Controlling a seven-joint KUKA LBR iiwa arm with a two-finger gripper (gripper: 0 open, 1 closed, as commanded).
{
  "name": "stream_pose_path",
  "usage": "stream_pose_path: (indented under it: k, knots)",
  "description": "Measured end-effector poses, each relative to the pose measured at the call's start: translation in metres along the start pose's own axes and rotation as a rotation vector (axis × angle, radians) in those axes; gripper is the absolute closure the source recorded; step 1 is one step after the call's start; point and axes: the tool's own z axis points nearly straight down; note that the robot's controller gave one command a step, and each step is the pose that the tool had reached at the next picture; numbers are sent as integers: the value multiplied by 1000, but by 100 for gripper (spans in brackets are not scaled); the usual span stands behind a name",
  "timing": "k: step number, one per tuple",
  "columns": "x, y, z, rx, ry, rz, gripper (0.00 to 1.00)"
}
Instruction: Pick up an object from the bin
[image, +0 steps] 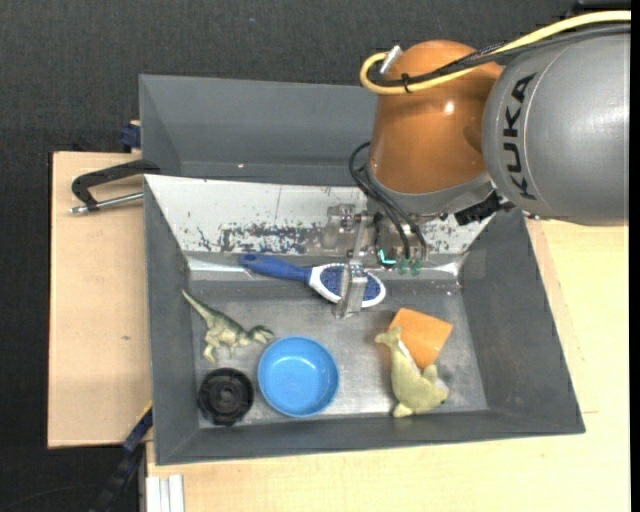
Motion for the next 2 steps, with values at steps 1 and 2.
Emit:
stream_pose_path:
  k: [1, 2]
  knots:
    - [49, 34, 162, 1, 2, -271, 0]
    - [61, 42, 127, 1, -12, -554, 0]
